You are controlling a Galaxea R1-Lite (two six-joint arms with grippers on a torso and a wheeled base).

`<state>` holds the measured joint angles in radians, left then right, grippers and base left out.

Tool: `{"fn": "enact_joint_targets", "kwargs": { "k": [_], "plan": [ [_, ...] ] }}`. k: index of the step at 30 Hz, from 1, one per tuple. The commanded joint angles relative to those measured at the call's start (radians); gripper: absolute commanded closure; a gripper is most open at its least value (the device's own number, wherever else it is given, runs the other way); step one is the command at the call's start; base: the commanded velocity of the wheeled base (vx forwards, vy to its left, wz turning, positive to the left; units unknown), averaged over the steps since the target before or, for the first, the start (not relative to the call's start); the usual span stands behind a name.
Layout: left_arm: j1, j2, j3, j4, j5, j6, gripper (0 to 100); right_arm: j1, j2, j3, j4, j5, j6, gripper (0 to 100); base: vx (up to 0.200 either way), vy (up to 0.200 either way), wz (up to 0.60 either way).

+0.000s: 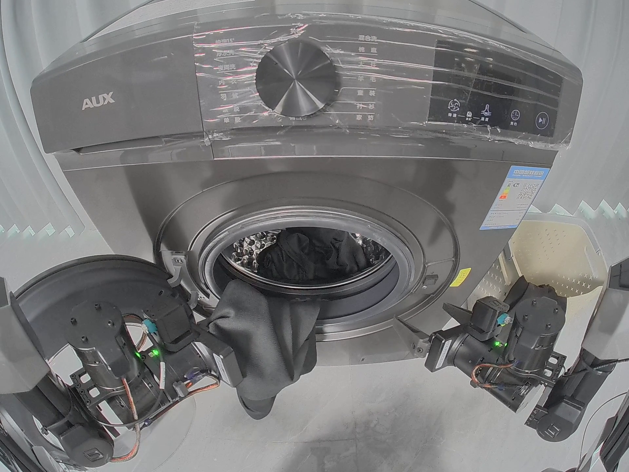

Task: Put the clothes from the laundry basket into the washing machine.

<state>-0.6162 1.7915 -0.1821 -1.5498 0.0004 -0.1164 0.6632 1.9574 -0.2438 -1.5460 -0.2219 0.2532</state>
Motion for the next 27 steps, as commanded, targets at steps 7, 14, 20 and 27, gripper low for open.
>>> {"fn": "enact_joint_targets", "kwargs": {
  "k": [7, 14, 20, 27],
  "plan": [
    [-0.059, 0.161, -0.109, -0.001, -0.025, -0.008, 100, 0.009, -0.006, 0.005, 0.0, 0.001, 0.0, 0, 0.0, 0.0, 0.0],
    [-0.06, 0.276, -0.237, -0.001, -0.031, -0.019, 100, 0.042, -0.008, 0.006, 0.0, -0.001, 0.0, 0, 0.0, 0.0, 0.0],
    [-0.06, 0.353, -0.35, -0.001, -0.03, -0.028, 100, 0.049, -0.008, 0.008, 0.0, -0.002, 0.0, 0, 0.0, 0.0, 0.0],
    [-0.053, 0.468, -0.511, -0.001, -0.023, -0.098, 100, 0.055, -0.008, 0.005, 0.0, -0.011, 0.0, 0, 0.0, 0.0, 0.0]
  ]
}}
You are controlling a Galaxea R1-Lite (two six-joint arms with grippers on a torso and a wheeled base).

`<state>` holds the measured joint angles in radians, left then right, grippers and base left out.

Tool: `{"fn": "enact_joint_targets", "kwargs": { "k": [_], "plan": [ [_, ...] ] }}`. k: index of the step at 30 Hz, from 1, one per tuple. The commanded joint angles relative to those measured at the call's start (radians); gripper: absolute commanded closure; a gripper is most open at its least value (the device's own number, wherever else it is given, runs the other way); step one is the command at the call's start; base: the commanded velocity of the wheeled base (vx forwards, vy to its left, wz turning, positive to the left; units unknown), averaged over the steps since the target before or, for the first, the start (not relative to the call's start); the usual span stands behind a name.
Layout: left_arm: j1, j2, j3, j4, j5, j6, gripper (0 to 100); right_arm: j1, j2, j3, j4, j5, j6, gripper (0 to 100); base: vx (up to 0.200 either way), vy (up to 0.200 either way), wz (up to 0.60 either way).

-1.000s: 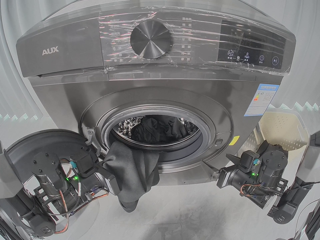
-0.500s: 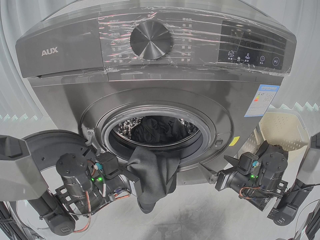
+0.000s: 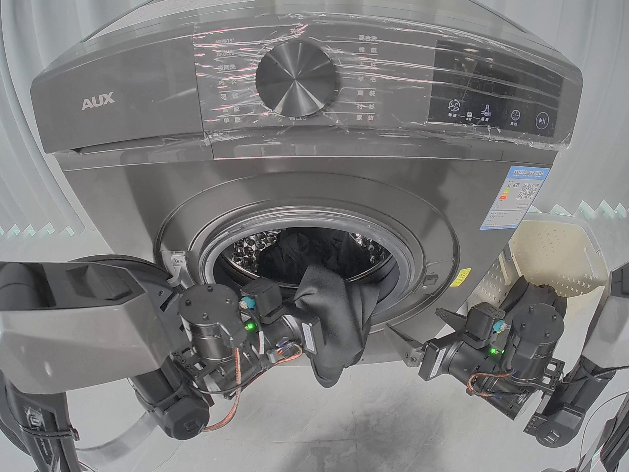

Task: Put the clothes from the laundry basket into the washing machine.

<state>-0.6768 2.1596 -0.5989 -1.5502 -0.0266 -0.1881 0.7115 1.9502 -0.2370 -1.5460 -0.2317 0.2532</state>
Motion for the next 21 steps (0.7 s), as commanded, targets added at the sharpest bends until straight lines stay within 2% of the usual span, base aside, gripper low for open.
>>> {"fn": "enact_joint_targets", "kwargs": {
  "k": [1, 3, 7, 11, 12, 15, 16, 18, 21],
  "plan": [
    [0.008, 0.1, -0.094, -0.001, 0.004, -0.027, 100, 0.006, -0.001, -0.002, 0.0, -0.001, 0.0, 0, 0.0, 0.0, 0.0],
    [0.017, 0.158, -0.194, 0.001, 0.014, -0.022, 100, 0.006, -0.001, -0.002, 0.0, -0.001, 0.0, 0, 0.0, 0.0, 0.0],
    [0.022, 0.229, -0.303, 0.001, 0.06, -0.019, 100, 0.008, 0.001, -0.002, 0.0, -0.003, 0.0, 0, 0.0, 0.0, 0.0],
    [0.023, 0.26, -0.346, 0.005, 0.065, -0.019, 100, 0.008, 0.001, -0.002, 0.0, -0.003, 0.0, 0, 0.0, 0.0, 0.0],
    [0.039, 0.318, -0.421, 0.021, 0.07, -0.014, 100, 0.008, 0.004, -0.002, 0.0, -0.003, 0.0, 0, 0.0, 0.0, 0.0],
    [0.071, 0.365, -0.476, 0.048, 0.07, 0.025, 100, 0.008, 0.007, -0.002, 0.0, -0.003, 0.0, 0, 0.0, 0.0, 0.0],
    [0.086, 0.391, -0.516, 0.056, 0.071, 0.052, 100, 0.008, 0.007, -0.002, 0.0, -0.003, 0.0, 0, 0.0, 0.0, 0.0],
    [0.109, 0.422, -0.576, 0.065, 0.079, 0.067, 100, 0.006, 0.007, -0.002, 0.0, -0.003, 0.0, 0, 0.0, 0.0, 0.0],
    [0.138, 0.45, -0.677, 0.119, 0.116, 0.07, 100, 0.008, 0.007, -0.004, 0.0, -0.003, 0.0, 0, 0.0, 0.0, 0.0]
  ]
}}
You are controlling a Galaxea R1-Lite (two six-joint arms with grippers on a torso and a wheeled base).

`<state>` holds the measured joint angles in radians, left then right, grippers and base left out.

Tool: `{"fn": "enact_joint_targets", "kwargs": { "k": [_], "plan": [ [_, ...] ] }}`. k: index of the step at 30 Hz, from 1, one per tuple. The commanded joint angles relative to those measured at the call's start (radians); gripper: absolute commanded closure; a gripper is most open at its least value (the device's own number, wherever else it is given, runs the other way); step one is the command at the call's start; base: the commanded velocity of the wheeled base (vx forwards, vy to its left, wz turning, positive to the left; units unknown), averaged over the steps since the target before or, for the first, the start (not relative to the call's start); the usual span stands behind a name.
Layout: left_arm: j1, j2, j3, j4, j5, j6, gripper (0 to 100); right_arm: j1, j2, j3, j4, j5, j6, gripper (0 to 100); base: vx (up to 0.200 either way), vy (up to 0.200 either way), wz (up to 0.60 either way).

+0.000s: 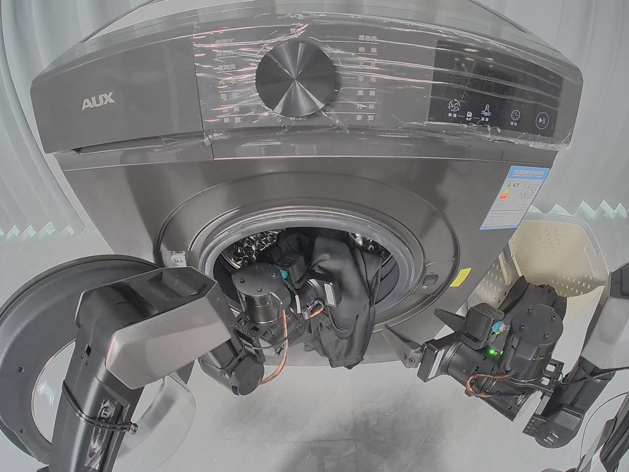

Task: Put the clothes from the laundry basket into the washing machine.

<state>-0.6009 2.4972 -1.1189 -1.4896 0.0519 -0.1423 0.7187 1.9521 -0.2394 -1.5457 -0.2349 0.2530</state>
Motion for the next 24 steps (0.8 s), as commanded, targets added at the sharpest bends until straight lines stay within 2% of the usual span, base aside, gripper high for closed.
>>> {"fn": "enact_joint_targets", "kwargs": {
  "k": [1, 6, 8, 10, 11, 14, 23, 24],
  "plan": [
    [0.062, 0.112, -0.157, 0.058, 0.037, 0.024, 100, 0.001, 0.005, -0.001, -0.001, 0.0, 0.0, 0, 0.0, 0.0, 0.0],
    [0.084, 0.138, -0.32, 0.192, 0.071, 0.023, 100, 0.001, 0.011, -0.001, -0.001, 0.0, 0.002, 0, 0.0, 0.0, 0.0],
    [0.087, 0.158, -0.384, 0.218, 0.1, 0.024, 100, 0.001, 0.011, 0.0, -0.001, 0.0, 0.002, 0, 0.0, 0.0, 0.0],
    [0.087, 0.158, -0.384, 0.218, 0.1, 0.024, 100, 0.001, 0.011, 0.0, -0.001, 0.0, 0.002, 0, 0.0, 0.0, 0.0],
    [0.093, 0.187, -0.478, 0.246, 0.123, 0.024, 100, 0.001, 0.011, 0.002, -0.001, 0.0, 0.002, 0, 0.0, 0.0, 0.0],
    [0.11, 0.192, -0.539, 0.273, 0.155, 0.024, 100, 0.001, 0.011, 0.002, -0.001, 0.0, 0.002, 0, 0.0, 0.0, 0.0],
    [0.125, 0.176, -0.516, 0.285, 0.161, 0.026, 100, -0.001, 0.01, 0.003, -0.001, 0.0, 0.002, 0, 0.0, 0.0, 0.0],
    [0.125, 0.173, -0.507, 0.285, 0.161, 0.026, 0, -0.001, 0.01, 0.003, -0.001, 0.0, 0.002, 0, 0.0, 0.0, 0.0]
  ]
}}
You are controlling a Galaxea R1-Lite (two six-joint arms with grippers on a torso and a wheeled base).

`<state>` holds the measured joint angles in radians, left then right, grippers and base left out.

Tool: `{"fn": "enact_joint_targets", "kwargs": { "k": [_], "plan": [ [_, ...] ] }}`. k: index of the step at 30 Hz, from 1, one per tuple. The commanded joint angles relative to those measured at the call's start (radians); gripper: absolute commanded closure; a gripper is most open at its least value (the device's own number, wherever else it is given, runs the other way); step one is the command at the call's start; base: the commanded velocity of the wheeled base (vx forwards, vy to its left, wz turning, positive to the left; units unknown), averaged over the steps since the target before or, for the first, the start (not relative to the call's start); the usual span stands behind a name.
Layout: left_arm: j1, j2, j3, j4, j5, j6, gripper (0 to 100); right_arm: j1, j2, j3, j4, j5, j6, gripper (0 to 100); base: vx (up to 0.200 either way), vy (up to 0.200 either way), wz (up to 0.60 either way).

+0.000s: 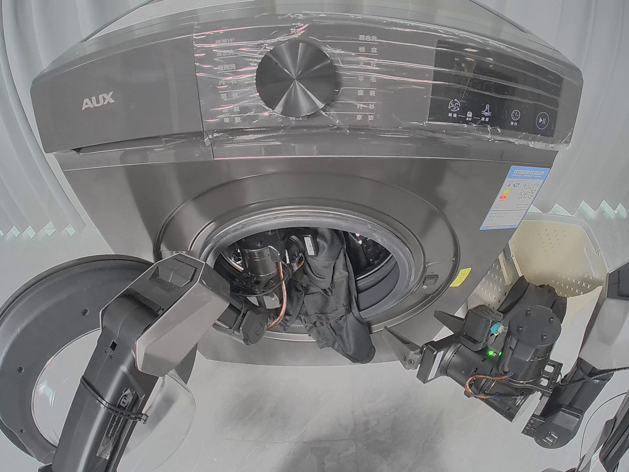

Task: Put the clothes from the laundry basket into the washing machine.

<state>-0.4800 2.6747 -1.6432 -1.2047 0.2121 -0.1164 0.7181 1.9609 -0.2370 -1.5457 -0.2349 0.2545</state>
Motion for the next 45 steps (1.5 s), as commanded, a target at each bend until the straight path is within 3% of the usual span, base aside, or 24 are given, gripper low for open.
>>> {"fn": "enact_joint_targets", "kwargs": {
  "k": [1, 4, 12, 20, 31, 37, 40, 45],
  "plan": [
    [0.003, -0.007, 0.025, 0.001, 0.0, 0.0, 0, 0.0, 0.001, 0.001, -0.001, 0.0, 0.0, 0, 0.0, 0.0, 0.0],
    [-0.005, -0.033, 0.071, 0.004, 0.001, -0.003, 0, 0.0, 0.001, 0.001, -0.001, 0.002, 0.0, 0, 0.0, 0.0, 0.0],
    [-0.046, -0.211, 0.372, 0.065, -0.016, -0.009, 0, 0.0, 0.001, 0.001, -0.001, 0.002, 0.002, 0, 0.0, 0.0, 0.0],
    [-0.109, -0.289, 0.551, 0.097, -0.109, -0.009, 0, 0.003, 0.003, 0.001, -0.001, 0.002, 0.002, 0, 0.0, 0.0, 0.0],
    [-0.137, -0.256, 0.594, 0.105, -0.178, 0.0, 0, 0.001, 0.01, 0.001, -0.001, 0.002, 0.005, 0, 0.0, 0.0, 0.0],
    [-0.132, -0.203, 0.569, 0.097, -0.177, 0.007, 0, 0.003, 0.016, 0.001, -0.001, 0.003, 0.008, 0, 0.0, 0.0, 0.0],
    [-0.134, -0.162, 0.525, 0.094, -0.177, 0.04, 0, 0.012, 0.029, 0.001, -0.002, 0.002, 0.009, 0, 0.0, 0.0, 0.0],
    [-0.138, -0.124, 0.473, 0.094, -0.174, 0.043, 0, 0.015, 0.033, 0.001, -0.002, 0.003, 0.012, 0, 0.0, 0.0, 0.0]
  ]
}}
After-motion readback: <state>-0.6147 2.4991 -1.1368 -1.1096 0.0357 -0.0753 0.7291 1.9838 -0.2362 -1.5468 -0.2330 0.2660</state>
